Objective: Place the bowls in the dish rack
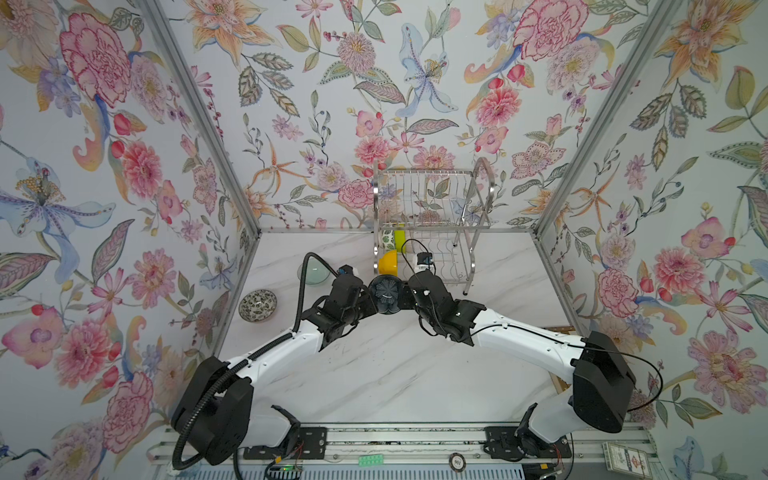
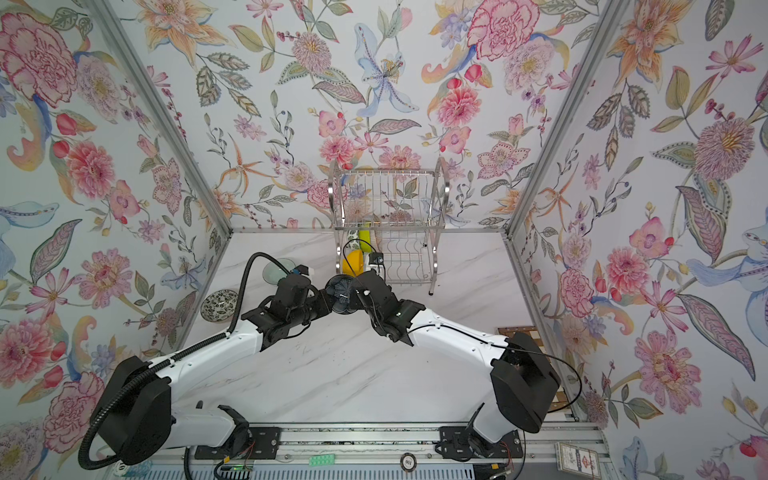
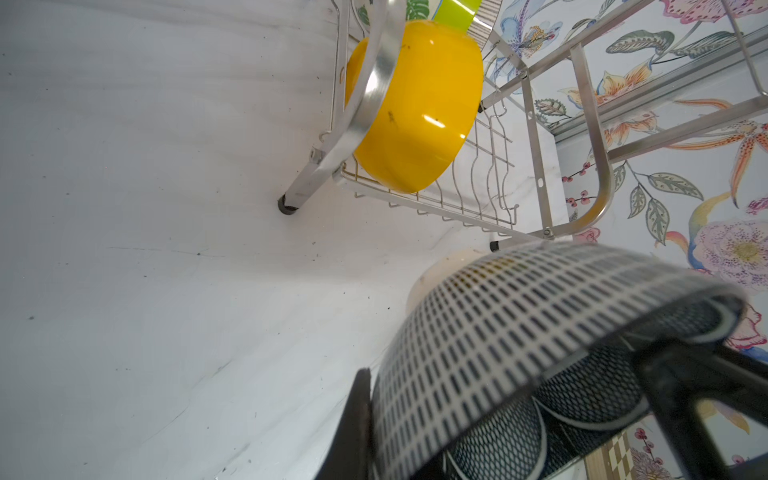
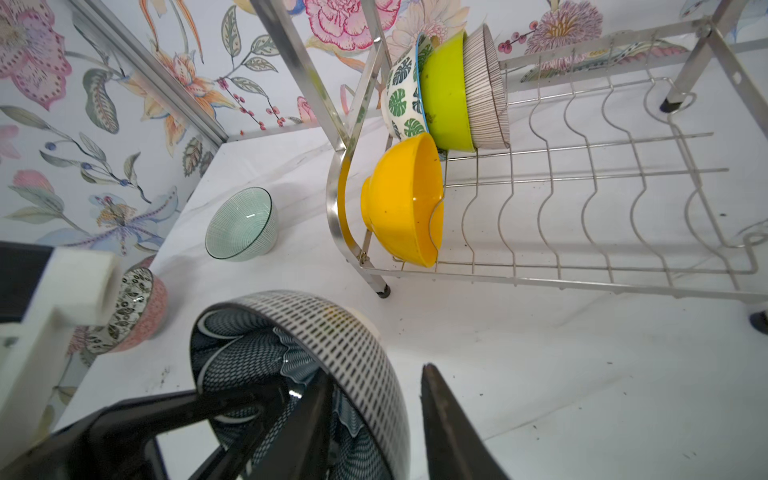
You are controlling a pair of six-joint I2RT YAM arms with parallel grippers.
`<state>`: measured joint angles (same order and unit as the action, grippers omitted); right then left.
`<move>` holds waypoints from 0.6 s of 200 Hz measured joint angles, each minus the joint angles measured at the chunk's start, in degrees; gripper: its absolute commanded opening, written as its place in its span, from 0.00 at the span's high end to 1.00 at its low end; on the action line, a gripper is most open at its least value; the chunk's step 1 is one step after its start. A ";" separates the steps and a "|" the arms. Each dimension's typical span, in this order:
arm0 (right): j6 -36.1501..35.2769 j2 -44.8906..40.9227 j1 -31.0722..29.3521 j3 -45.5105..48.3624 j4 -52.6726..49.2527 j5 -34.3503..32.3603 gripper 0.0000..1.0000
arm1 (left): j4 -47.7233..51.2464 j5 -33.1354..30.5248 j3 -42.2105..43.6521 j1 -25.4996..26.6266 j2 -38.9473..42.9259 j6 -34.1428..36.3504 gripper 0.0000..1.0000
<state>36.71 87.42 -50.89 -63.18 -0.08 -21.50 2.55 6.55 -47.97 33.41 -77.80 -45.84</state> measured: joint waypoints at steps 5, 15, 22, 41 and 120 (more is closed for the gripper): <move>0.81 -0.55 0.35 0.42 0.33 0.48 0.41 | 0.42 -0.55 -0.24 0.00 0.00 0.20 1.00; 1.01 -1.64 1.09 1.42 1.14 1.55 0.31 | 1.20 -1.62 -0.83 0.00 0.00 0.72 1.00; 1.57 -2.38 1.60 2.10 1.51 2.32 0.24 | 1.57 -2.56 -1.27 0.00 0.00 1.07 1.00; 2.82 -3.91 2.69 3.37 2.12 3.78 0.06 | 2.38 -4.48 -2.47 0.00 0.00 1.90 1.00; 16.81 -11.23 11.76 7.91 6.75 14.21 0.01 | 3.28 -20.57 -4.70 2.38 -0.63 7.34 1.00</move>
<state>53.52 76.18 -39.13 -55.27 6.68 -7.29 5.82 -14.02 -52.66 35.79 -78.43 -38.50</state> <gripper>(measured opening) 0.988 0.110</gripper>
